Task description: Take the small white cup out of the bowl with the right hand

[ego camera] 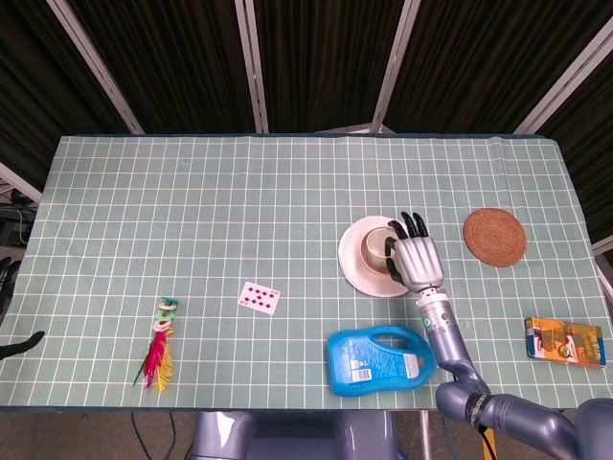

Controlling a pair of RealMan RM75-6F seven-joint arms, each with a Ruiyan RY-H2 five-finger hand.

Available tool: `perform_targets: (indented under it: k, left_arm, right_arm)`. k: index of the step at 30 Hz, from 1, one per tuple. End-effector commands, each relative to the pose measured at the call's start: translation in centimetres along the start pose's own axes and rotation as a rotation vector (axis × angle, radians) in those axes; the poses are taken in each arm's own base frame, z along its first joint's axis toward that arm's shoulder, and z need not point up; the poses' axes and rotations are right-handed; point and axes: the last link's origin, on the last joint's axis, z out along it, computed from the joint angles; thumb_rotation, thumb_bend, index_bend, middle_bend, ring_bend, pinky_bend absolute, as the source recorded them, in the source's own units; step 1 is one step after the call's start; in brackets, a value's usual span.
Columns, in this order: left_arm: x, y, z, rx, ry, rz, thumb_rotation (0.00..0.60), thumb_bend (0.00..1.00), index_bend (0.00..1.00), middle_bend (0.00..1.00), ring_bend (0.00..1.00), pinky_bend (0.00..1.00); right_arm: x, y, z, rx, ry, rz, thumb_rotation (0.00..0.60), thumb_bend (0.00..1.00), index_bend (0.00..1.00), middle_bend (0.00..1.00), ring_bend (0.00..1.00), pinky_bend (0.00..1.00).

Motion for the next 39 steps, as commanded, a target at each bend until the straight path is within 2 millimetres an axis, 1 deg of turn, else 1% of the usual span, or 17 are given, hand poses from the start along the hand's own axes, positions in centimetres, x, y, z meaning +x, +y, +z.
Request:
perform_targets:
  k: [1,5,6,8,9,11,15,17,20,29,36,39]
  left_arm:
    - [0.0,0.1,0.0,-0.002,-0.001,0.003,0.6,0.0,0.0,0.0,0.0,0.0]
    - [-0.1,0.3,-0.1,-0.006,-0.001,0.009,0.6,0.0,0.0,0.0,0.0,0.0]
    - [-0.1,0.4,-0.1,-0.011,0.002,0.013,0.6,0.0,0.0,0.0,0.0,0.0]
    - [-0.1,0.5,-0.2,-0.012,0.003,0.016,0.6,0.0,0.0,0.0,0.0,0.0]
    - [-0.1,0.5,-0.2,-0.013,0.003,0.018,0.6,0.0,0.0,0.0,0.0,0.0]
    - [-0.1,0.6,-0.2,-0.014,0.004,0.021,0.6,0.0,0.0,0.0,0.0,0.0]
    - [-0.1,0.7,-0.2,-0.014,0.008,0.023,0.6,0.0,0.0,0.0,0.0,0.0]
    - [-0.1,0.7,-0.2,-0.013,0.008,0.025,0.6,0.0,0.0,0.0,0.0,0.0]
    - [-0.1,0.7,-0.2,-0.01,0.009,0.028,0.6,0.0,0.0,0.0,0.0,0.0]
    - [-0.1,0.6,-0.2,-0.005,0.011,0.024,0.6,0.0,0.0,0.0,0.0,0.0]
    - [-0.1,0.6,-0.1,-0.008,0.009,0.023,0.6,0.0,0.0,0.0,0.0,0.0]
    - [0.0,0.6,-0.2,-0.007,0.011,0.021,0.6,0.0,0.0,0.0,0.0,0.0]
  right_arm:
    - [2.3,0.7,-0.6,0.004,0.071,0.003,0.6,0.51,0.63,0.17,0.0,0.0]
    - [5.9,2.2,-1.9,-0.009,0.158,0.012,0.6,0.51,0.63,0.17,0.0,0.0]
    - [7.3,3.8,-2.9,-0.046,0.202,0.004,0.6,0.51,0.63,0.17,0.0,0.0]
    - [7.8,5.1,-3.8,-0.071,0.201,-0.001,0.6,0.51,0.63,0.17,0.0,0.0]
    - [7.9,6.0,-4.2,-0.092,0.194,-0.005,0.6,0.51,0.63,0.17,0.0,0.0]
    - [7.8,7.2,-4.7,-0.118,0.184,-0.013,0.6,0.51,0.63,0.17,0.0,0.0]
    - [6.7,9.7,-5.6,-0.182,0.142,-0.013,0.6,0.51,0.63,0.17,0.0,0.0]
    - [5.7,10.9,-6.1,-0.219,0.107,0.003,0.6,0.51,0.63,0.17,0.0,0.0]
    - [4.1,12.1,-6.7,-0.25,0.059,0.024,0.6,0.5,0.63,0.17,0.0,0.0]
    - [1.0,13.6,-6.8,-0.308,-0.013,0.064,0.6,0.49,0.63,0.17,0.0,0.0]
    - [0.1,13.9,-7.2,-0.323,-0.049,0.054,0.6,0.48,0.63,0.17,0.0,0.0]
    - [-0.1,14.0,-7.4,-0.326,-0.058,0.051,0.6,0.46,0.63,0.17,0.0,0.0]
